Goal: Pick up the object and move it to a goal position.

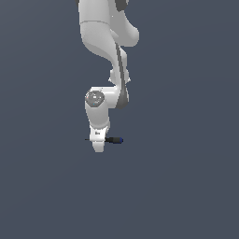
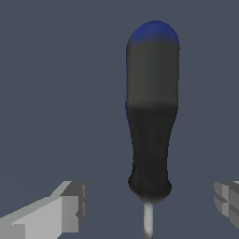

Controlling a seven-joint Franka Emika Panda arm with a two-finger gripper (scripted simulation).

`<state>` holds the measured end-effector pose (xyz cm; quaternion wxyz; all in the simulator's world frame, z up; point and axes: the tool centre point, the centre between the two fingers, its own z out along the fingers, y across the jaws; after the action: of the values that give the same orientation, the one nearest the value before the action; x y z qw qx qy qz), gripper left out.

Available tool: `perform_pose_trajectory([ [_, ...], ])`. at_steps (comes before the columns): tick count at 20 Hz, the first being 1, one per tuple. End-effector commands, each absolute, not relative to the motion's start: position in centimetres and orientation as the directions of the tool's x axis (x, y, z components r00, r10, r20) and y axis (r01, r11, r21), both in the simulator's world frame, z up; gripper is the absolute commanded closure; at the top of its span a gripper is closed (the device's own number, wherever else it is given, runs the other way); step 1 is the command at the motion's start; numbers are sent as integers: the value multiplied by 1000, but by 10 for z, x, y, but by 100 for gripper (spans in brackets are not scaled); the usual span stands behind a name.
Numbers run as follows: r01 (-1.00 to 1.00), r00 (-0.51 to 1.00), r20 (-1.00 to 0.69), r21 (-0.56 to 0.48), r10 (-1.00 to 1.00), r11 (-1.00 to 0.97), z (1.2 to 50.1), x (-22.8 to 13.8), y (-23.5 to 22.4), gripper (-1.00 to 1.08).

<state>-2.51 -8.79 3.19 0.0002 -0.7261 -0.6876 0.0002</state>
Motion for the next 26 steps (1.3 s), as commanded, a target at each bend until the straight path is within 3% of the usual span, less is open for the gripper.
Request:
perform_pose_trajectory([
  [1, 999, 53, 0, 0, 999, -53, 22, -25, -88, -92],
  [6, 999, 53, 0, 0, 999, -53, 15, -24, -88, -92],
  [7, 999, 53, 0, 0, 999, -53, 15, -24, -88, 108],
  [26, 999, 53, -1, 0, 999, -53, 32, -33, -100, 108],
])
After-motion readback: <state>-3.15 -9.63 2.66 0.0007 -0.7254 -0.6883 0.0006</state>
